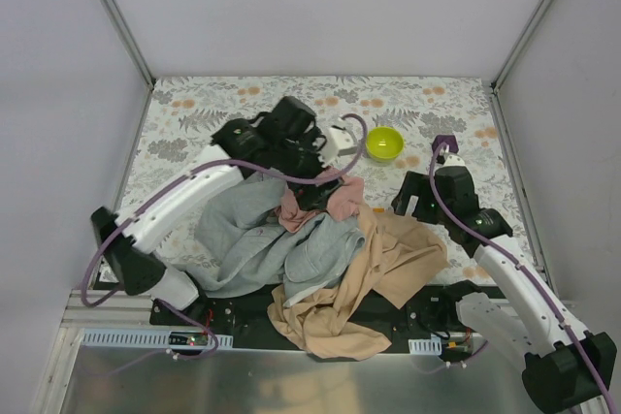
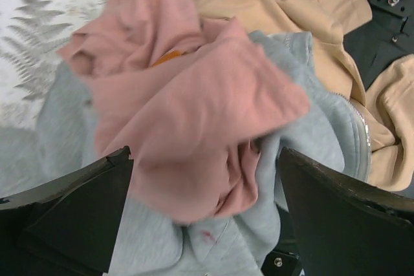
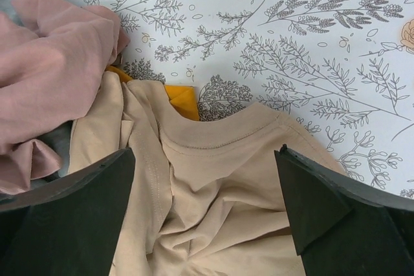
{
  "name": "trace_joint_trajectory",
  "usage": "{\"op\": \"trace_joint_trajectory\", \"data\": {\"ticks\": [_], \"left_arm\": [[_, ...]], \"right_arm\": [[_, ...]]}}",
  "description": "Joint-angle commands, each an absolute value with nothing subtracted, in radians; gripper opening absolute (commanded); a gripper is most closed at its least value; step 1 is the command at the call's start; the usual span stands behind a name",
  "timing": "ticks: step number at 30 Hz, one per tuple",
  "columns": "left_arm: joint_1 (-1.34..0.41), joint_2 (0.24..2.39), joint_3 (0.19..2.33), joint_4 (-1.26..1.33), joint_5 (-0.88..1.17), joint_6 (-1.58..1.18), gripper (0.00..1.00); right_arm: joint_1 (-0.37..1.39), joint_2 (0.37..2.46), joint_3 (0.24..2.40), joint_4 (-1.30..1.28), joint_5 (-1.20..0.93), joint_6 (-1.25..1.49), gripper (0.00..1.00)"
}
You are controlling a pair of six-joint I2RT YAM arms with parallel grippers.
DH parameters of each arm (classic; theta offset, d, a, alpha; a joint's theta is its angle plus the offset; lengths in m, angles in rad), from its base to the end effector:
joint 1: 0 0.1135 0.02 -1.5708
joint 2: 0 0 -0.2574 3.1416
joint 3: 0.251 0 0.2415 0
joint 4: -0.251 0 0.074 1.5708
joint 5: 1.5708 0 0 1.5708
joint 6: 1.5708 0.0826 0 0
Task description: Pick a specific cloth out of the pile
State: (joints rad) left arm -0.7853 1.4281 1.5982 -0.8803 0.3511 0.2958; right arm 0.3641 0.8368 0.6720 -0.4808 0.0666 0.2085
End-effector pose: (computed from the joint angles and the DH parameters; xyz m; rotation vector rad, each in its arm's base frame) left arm 0.2053 -0.2454 0.3682 1.3482 1.8813 -0.6536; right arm 0.2011 0.0708 0.2313 -0.1361 2.2213 0.2423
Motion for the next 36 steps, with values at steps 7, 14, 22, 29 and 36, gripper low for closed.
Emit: {"op": "trace_joint_trajectory", "data": {"ticks": [7, 14, 22, 29, 36], "left_arm": [[-0.859, 1.795, 1.729, -0.928, 0.171, 0.255, 0.91], [-0.847, 1.682, 1.658, -0.945, 0.005, 0.301, 0.00], [-0.668, 1.313, 1.542, -0.982, -0.126, 0.365, 0.00], [-0.487, 1.088, 1.468, -1.084, -0.259, 0.474, 0.00], [-0.191, 1.034, 1.142, -1.124, -0.410, 0.650, 0.00]], "right_arm": [[0.360, 0.799, 0.669, -0.500, 0.028, 0.224, 0.99], [0.360, 0.821, 0.690, -0.509, 0.011, 0.215, 0.99], [0.362, 0.850, 0.736, -0.462, -0.207, 0.209, 0.99], [0.455, 0.910, 0.794, -0.425, -0.267, 0.175, 0.99], [0.661, 0.976, 0.877, -0.466, -0.184, 0.101, 0.99]]}}
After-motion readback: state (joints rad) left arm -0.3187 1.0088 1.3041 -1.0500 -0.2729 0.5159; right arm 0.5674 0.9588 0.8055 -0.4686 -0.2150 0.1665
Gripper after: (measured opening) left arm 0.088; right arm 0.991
